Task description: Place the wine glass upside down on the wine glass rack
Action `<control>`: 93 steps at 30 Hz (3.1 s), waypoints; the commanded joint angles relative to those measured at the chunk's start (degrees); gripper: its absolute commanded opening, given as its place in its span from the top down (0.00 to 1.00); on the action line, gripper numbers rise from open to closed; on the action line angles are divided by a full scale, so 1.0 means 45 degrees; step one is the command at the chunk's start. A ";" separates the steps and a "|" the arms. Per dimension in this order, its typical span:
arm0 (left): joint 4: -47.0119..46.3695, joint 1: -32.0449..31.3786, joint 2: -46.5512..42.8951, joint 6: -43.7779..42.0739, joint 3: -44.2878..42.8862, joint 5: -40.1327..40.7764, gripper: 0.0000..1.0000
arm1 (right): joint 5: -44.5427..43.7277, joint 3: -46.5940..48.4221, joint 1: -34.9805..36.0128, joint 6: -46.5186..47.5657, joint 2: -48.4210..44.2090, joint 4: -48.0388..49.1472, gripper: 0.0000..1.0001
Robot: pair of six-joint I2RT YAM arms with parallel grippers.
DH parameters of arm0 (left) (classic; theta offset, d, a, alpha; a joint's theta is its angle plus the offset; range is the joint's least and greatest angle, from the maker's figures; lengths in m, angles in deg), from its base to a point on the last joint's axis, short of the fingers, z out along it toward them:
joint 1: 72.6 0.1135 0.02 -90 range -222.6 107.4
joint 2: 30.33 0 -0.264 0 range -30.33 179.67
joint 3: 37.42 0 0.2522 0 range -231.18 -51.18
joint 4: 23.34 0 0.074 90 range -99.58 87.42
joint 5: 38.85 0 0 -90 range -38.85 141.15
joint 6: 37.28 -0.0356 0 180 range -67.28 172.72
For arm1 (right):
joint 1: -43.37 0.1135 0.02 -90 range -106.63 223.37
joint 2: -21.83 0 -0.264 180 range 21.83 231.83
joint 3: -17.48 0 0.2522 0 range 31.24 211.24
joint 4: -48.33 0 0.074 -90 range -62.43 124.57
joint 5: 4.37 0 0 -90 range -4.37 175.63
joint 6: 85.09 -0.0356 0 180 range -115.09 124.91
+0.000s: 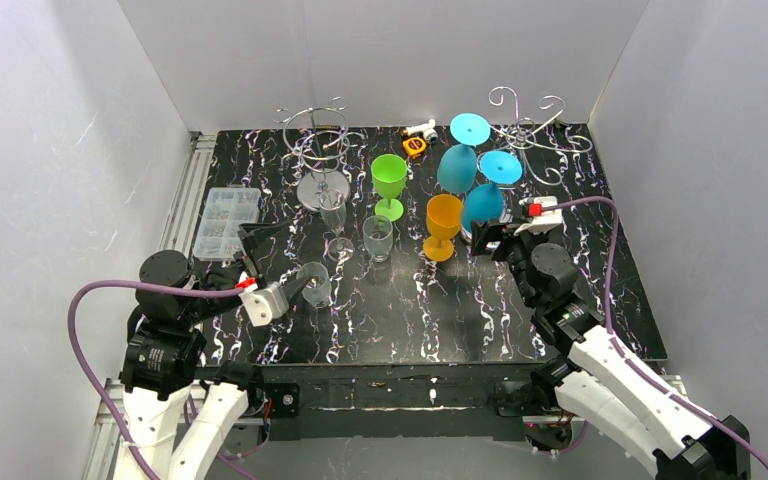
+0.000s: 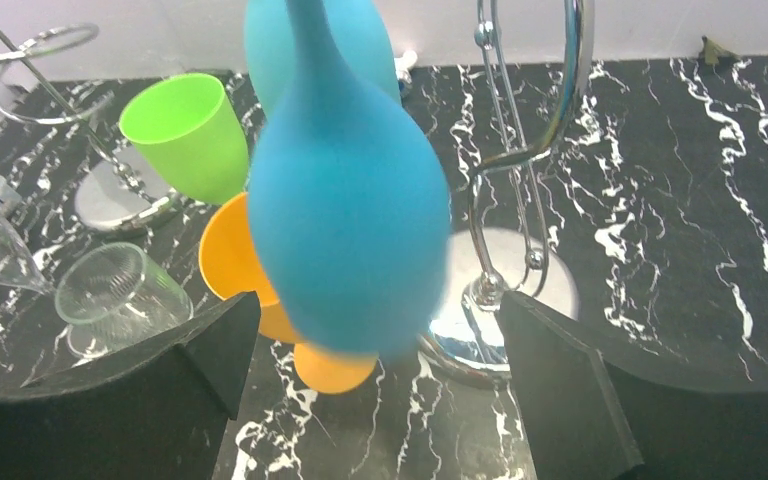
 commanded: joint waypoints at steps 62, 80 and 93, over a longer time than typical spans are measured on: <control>0.0560 -0.0040 -0.0118 0.1048 0.0292 -0.0493 0.02 | -0.1457 1.9925 -0.5622 0.1389 1.3090 -0.9568 0.30; 0.0676 -0.0041 -0.0235 0.1057 0.0419 -0.0484 0.02 | 0.0278 1.7947 -0.6628 -0.0363 1.1672 -0.8440 0.32; 0.0869 -0.0036 -0.0382 0.1077 0.0268 -0.0447 0.02 | 0.2077 1.8449 -0.6628 -0.1130 1.1260 -1.0254 0.50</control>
